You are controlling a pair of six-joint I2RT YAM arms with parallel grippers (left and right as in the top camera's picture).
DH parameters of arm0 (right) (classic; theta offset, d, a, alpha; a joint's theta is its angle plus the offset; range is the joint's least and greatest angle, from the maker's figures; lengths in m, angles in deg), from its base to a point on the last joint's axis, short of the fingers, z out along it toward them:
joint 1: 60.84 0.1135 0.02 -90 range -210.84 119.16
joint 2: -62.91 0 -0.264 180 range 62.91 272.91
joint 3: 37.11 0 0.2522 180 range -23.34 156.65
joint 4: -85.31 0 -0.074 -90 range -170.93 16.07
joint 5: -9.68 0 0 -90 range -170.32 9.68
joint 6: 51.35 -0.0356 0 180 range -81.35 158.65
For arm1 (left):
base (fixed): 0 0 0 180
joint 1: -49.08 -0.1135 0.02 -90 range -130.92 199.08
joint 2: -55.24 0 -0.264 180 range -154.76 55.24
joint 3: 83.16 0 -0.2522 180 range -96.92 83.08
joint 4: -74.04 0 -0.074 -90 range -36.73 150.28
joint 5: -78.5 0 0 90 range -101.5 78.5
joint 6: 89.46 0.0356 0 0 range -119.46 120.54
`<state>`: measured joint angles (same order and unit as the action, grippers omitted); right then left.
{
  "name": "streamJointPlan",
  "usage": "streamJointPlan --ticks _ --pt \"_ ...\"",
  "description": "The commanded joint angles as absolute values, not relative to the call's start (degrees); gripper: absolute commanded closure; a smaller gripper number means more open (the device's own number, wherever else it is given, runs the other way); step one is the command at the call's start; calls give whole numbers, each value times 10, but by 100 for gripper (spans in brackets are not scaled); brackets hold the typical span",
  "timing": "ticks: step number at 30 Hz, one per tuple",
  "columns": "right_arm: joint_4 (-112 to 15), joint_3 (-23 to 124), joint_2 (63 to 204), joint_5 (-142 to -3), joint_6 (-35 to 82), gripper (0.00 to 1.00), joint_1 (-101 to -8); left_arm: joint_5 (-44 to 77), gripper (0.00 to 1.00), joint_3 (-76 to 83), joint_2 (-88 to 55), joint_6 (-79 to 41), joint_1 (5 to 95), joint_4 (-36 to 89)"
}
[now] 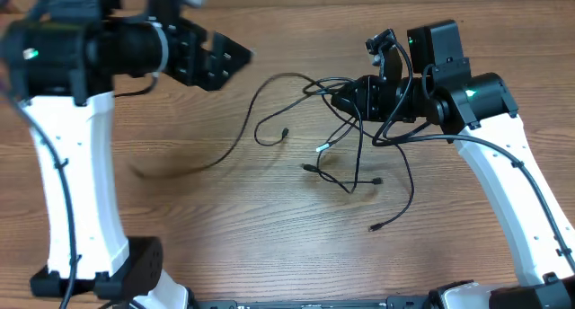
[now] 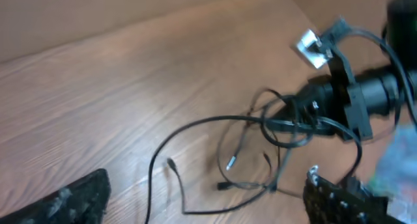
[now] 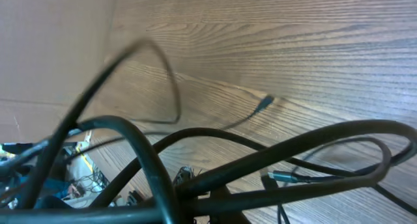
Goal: Untangle cables
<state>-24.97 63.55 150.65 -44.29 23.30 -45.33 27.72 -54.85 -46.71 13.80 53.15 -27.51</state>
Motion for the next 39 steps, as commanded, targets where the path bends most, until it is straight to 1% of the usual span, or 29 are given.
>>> streamJointPlan --ticks 1,4,8,11,14,20,22,26,27,30,31,35,39 --pt "-251 649 1501 -429 230 96 -450 295 2 -550 -490 198 564 -290" --pt "-248 649 1501 -429 231 96 -450 301 3 -550 -508 258 583 -317" --pt "-248 649 1501 -429 231 96 -450 362 3 -550 -529 376 603 -329" --pt "-245 649 1501 -429 231 96 -450 381 8 -550 -543 435 622 -315" --pt "-240 649 1501 -429 231 96 -450 381 16 -550 -561 460 644 -301" --pt "-239 649 1501 -429 231 96 -450 381 21 -550 -596 462 692 -265" --pt "-239 649 1501 -429 231 96 -450 380 27 -550 -604 462 705 -255" --pt "-237 649 1501 -432 231 96 -450 376 44 -550 -613 462 717 -243" --pt "-237 649 1501 -433 231 96 -450 376 46 -550 -613 462 716 -243" --pt "-238 649 1501 -434 231 95 -450 376 62 -550 -613 459 712 -243" --pt "-238 649 1501 -438 231 95 -450 376 64 -550 -613 455 711 -243" --pt "-237 649 1501 -442 231 95 -450 371 65 -550 -613 455 711 -255" --pt "-236 649 1501 -442 231 95 -450 344 59 -550 -613 455 712 -284"
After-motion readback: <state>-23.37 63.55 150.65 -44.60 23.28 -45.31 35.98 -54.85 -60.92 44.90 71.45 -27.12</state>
